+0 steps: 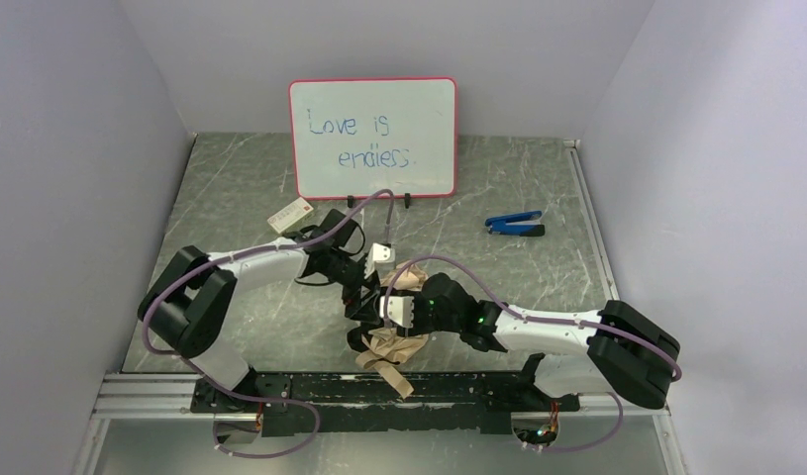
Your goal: Put away the umbrella
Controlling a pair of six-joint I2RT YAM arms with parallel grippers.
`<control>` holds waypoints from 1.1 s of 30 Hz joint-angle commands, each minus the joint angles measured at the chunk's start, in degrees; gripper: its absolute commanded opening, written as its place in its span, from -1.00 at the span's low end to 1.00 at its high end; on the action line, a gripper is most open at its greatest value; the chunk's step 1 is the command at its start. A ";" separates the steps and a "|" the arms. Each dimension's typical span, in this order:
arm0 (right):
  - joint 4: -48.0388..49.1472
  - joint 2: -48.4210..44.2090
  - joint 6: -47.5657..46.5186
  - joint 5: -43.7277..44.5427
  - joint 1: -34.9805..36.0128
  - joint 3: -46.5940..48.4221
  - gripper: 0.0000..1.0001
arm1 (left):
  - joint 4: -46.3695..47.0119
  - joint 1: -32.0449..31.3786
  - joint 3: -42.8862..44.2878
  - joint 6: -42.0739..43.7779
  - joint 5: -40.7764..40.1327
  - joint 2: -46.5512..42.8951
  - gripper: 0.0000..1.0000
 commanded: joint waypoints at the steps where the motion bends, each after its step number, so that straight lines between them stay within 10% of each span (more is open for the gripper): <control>1: -3.39 0.18 -0.15 0.87 0.47 -1.93 -0.08 | 0.48 -1.88 -3.21 -1.07 -2.01 -3.97 0.94; 15: -1.47 -0.85 -0.19 1.05 0.46 -2.03 -0.09 | -4.90 -6.43 0.44 4.56 -13.04 3.69 0.90; 33: -5.92 -10.47 2.11 -1.69 0.55 1.16 0.21 | -4.91 -10.31 -0.62 10.21 -27.12 5.00 -0.74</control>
